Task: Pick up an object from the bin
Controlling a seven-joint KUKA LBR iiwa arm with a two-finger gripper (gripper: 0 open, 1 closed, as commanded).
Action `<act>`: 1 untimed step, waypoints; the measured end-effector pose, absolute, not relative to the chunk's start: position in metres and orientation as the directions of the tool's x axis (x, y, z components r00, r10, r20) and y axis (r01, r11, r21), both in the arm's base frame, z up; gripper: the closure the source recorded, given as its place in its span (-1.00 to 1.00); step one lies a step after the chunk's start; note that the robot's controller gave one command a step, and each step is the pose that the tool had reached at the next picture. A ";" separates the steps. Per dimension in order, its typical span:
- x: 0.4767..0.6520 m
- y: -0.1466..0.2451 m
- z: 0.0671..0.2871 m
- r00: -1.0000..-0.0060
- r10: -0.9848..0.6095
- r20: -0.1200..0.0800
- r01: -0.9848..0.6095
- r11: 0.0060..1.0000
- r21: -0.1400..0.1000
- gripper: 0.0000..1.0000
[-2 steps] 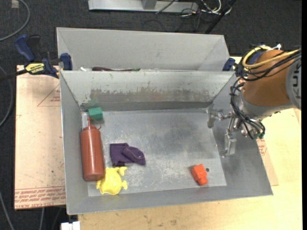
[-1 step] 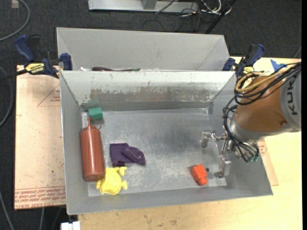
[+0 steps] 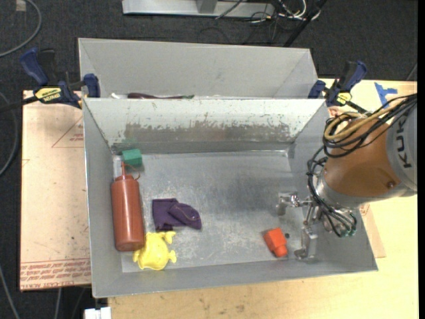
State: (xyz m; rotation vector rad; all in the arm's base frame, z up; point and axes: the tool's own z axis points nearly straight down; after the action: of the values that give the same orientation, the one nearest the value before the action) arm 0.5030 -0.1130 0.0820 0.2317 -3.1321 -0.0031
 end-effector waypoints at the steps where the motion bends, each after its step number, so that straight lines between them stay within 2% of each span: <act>1: 0.493 -0.024 0.070 -0.958 -0.285 -0.002 -0.285 0.958 0.003 1.00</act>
Offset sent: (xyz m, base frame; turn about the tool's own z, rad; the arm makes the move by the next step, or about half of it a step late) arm 0.0000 0.0000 0.0000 0.0000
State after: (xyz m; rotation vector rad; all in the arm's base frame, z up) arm 0.4931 -0.0239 0.0697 0.4533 -3.1101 -0.0058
